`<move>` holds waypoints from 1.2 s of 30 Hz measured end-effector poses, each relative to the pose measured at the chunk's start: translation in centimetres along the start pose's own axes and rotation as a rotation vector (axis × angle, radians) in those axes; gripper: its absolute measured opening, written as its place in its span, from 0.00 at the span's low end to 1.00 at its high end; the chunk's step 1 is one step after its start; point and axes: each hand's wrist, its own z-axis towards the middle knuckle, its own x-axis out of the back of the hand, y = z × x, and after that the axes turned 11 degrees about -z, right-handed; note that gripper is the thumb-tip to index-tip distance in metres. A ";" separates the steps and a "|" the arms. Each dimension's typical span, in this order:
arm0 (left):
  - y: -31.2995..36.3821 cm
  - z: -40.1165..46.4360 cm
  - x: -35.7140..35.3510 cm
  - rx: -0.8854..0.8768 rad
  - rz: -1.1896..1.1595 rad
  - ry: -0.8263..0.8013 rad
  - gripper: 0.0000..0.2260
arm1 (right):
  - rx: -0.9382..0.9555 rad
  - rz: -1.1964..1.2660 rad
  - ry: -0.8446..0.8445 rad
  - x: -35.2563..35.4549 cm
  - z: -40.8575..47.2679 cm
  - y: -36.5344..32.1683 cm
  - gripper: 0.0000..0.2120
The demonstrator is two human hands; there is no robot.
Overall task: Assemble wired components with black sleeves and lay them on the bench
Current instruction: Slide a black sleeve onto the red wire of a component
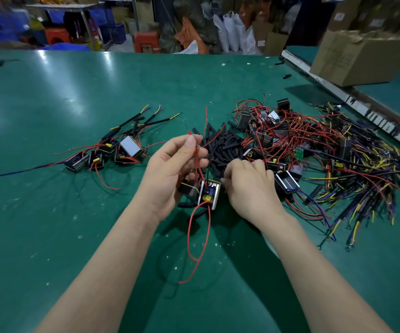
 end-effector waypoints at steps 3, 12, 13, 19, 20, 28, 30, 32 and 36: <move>0.2 0.2 0.4 -0.029 -0.037 0.015 0.06 | -0.088 0.128 0.081 0.9 0.4 1.1 0.05; 1.7 1.2 2.2 -0.153 -0.346 0.166 0.05 | -0.025 0.141 0.189 0.7 0.2 1.9 0.09; 1.8 1.2 2.3 -0.158 -0.378 0.179 0.05 | 0.034 0.140 0.165 0.6 0.1 1.7 0.09; 2.0 1.4 2.5 -0.191 -0.401 0.268 0.05 | 0.410 0.185 0.055 0.0 -0.5 -0.4 0.13; 2.0 1.4 2.5 -0.195 -0.395 0.272 0.05 | 0.430 0.184 0.089 -0.3 -0.8 -1.0 0.13; 1.7 1.4 2.4 -0.199 -0.371 0.234 0.04 | 0.436 0.044 0.090 -1.4 -1.0 -3.5 0.12; 1.8 1.5 2.6 -0.215 -0.379 0.244 0.04 | 0.368 0.078 0.099 -0.6 -0.5 -2.4 0.10; 1.9 1.5 2.7 -0.222 -0.377 0.252 0.05 | 0.226 0.166 0.144 0.4 0.2 -0.4 0.08; 1.8 1.5 2.7 -0.220 -0.362 0.258 0.04 | 0.000 0.232 0.232 1.8 1.0 3.0 0.07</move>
